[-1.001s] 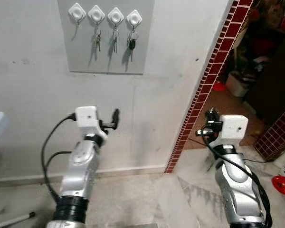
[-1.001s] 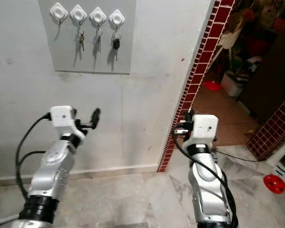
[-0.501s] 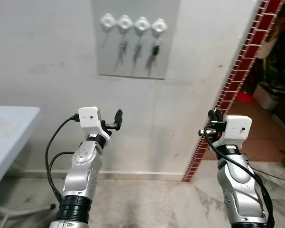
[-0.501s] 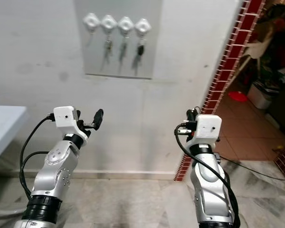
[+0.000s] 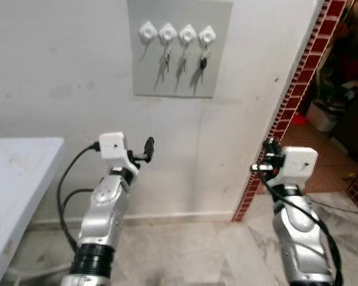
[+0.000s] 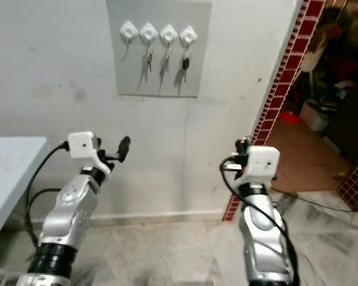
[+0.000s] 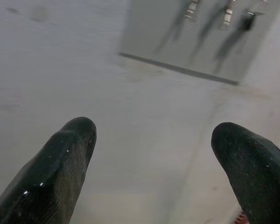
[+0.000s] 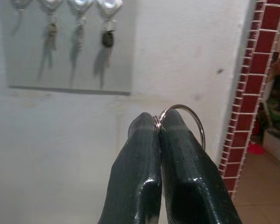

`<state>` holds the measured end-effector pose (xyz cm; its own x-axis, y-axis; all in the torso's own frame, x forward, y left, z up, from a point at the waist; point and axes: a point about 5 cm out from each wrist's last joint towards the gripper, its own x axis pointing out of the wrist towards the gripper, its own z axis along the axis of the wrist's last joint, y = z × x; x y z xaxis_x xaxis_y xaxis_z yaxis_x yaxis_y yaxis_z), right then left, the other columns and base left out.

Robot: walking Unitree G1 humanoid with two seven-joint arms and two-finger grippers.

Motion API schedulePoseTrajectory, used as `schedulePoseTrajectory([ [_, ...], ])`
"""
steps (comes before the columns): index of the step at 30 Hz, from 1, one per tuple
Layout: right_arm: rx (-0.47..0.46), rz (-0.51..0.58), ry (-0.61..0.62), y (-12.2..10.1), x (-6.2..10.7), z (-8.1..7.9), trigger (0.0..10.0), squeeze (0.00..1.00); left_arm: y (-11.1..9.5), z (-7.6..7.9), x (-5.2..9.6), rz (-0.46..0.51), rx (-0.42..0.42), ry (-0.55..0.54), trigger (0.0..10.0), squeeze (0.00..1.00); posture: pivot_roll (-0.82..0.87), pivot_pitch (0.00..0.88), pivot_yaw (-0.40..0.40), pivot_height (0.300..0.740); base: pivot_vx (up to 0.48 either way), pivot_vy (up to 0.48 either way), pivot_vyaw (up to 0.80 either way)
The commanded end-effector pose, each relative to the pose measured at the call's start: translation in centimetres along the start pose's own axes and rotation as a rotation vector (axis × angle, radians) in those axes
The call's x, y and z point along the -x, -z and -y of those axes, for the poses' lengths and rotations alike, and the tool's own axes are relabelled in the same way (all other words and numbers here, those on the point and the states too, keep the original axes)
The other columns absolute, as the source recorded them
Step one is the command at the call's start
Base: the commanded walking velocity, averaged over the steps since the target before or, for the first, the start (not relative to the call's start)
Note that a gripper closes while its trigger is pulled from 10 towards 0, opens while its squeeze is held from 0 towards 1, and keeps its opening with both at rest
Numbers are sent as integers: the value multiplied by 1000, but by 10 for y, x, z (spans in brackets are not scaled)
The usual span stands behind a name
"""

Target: Hang keys on a hook

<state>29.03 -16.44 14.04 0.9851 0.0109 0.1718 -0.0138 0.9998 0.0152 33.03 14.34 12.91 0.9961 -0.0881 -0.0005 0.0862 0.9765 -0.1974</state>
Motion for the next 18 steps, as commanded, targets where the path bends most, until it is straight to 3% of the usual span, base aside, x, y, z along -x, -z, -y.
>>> schedulePoseTrajectory([
  [1,8,28,19,-7,-2,6,10000,0,-1,11,-2,-5,-8,19,10000,0,20,0,-45,740,0,0,0],
  [18,0,3,27,-1,3,10,10000,0,-2,7,2,6,-21,5,10000,0,25,14,-47,740,0,0,0],
])
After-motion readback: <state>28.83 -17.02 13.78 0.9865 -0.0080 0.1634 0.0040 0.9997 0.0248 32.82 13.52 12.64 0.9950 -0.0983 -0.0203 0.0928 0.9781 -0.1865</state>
